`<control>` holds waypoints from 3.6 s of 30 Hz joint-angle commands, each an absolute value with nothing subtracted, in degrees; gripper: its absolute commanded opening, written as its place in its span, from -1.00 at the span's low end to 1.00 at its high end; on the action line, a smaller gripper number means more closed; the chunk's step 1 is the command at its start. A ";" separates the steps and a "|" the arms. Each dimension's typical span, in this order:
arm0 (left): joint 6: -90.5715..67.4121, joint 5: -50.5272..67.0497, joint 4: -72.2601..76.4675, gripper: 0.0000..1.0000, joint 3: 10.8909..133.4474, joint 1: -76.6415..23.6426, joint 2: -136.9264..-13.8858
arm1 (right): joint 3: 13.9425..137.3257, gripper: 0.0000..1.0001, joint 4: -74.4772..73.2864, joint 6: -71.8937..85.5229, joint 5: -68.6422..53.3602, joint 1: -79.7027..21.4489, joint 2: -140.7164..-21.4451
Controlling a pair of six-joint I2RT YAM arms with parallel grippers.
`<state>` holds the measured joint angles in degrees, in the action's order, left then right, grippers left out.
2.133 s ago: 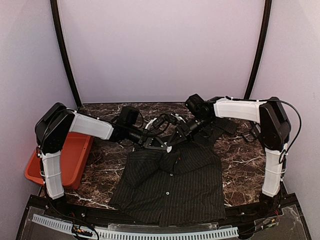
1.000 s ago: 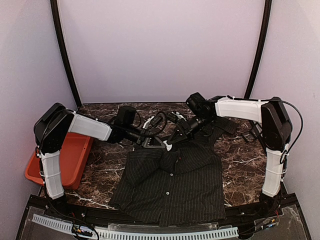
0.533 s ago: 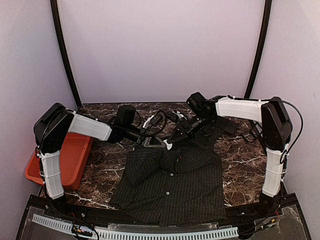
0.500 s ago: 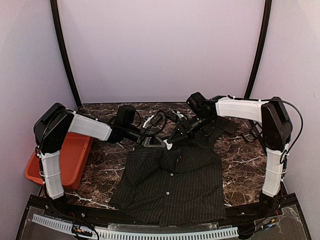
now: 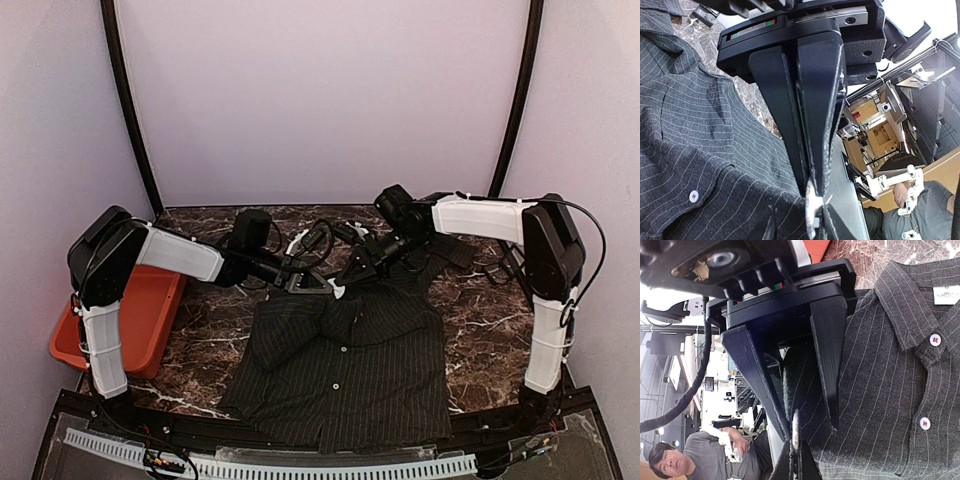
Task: Pin the brooch onto the clothing
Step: Pin the brooch to the flattened clothing.
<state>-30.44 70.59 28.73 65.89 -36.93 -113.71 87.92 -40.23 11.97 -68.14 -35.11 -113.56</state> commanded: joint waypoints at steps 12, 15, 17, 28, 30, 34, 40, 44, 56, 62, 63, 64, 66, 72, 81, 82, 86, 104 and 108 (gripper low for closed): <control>-32.12 66.07 31.22 -0.39 64.83 -37.27 -113.31 | 87.28 -1.00 -37.92 12.83 -72.95 -35.42 -110.64; -33.21 66.06 32.44 -0.40 64.54 -37.22 -113.67 | 87.19 -1.00 -37.86 12.91 -72.95 -35.41 -110.64; -33.22 65.84 32.16 -0.41 64.55 -37.30 -113.81 | 87.19 -1.00 -37.80 12.92 -72.95 -35.42 -110.65; -26.16 62.64 20.02 -0.52 66.99 -37.69 -113.87 | 87.10 -1.00 -37.82 12.92 -72.65 -35.42 -110.56; -22.75 60.99 14.43 -0.54 68.38 -37.81 -113.87 | 87.10 -1.00 -37.79 12.92 -72.61 -35.38 -110.48; -20.00 57.80 9.92 -0.69 69.69 -37.93 -113.87 | 87.10 -1.00 -37.82 12.89 -72.64 -35.38 -110.48; -22.25 56.53 12.45 -0.63 69.12 -37.93 -113.38 | 86.88 -1.00 -37.79 12.83 -72.60 -35.36 -110.35; -25.67 57.47 18.15 -0.59 67.90 -37.92 -113.15 | 86.67 -1.00 -37.80 12.77 -72.45 -35.46 -110.30; -45.77 63.61 49.15 -0.44 60.85 -35.77 -115.29 | 86.40 -1.00 -37.44 12.74 -73.04 -35.34 -109.86; -44.30 63.76 46.75 -0.41 61.12 -35.68 -115.40 | 86.40 -1.00 -37.44 12.99 -72.71 -35.41 -109.86; -43.77 63.55 46.01 -0.41 61.28 -35.68 -115.36 | 86.40 -1.00 -37.36 13.07 -72.75 -35.34 -109.86; -42.72 63.42 44.37 -0.41 61.42 -35.66 -115.21 | 86.46 -1.00 -37.35 13.09 -72.77 -35.38 -109.94; -39.31 62.21 40.43 -0.42 61.94 -35.81 -114.57 | 86.79 -1.00 -37.40 13.18 -72.99 -35.38 -109.98; -36.55 63.96 36.04 -0.42 62.83 -36.25 -114.10 | 87.17 -1.00 -37.35 13.27 -73.29 -35.33 -110.30; -36.56 65.56 36.36 -0.28 62.78 -36.82 -113.87 | 87.15 -1.00 -37.36 13.21 -73.56 -35.12 -110.26; -37.05 65.94 37.94 -0.24 62.68 -36.78 -113.76 | 86.96 -1.00 -37.28 13.19 -73.58 -35.07 -110.30; -39.33 66.57 41.63 -0.21 62.31 -36.80 -113.80 | 86.66 -1.00 -37.19 13.31 -73.65 -34.97 -110.09; -41.69 69.32 46.10 -0.15 61.77 -38.13 -113.99 | 86.40 -1.00 -36.07 14.12 -74.69 -34.85 -109.73; -42.63 69.64 47.54 -0.17 61.65 -38.14 -114.15 | 86.24 -1.00 -35.84 14.15 -74.92 -34.84 -109.52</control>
<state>-41.28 68.99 45.06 62.83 -37.78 -114.61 86.32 -37.58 13.87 -71.42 -34.44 -112.71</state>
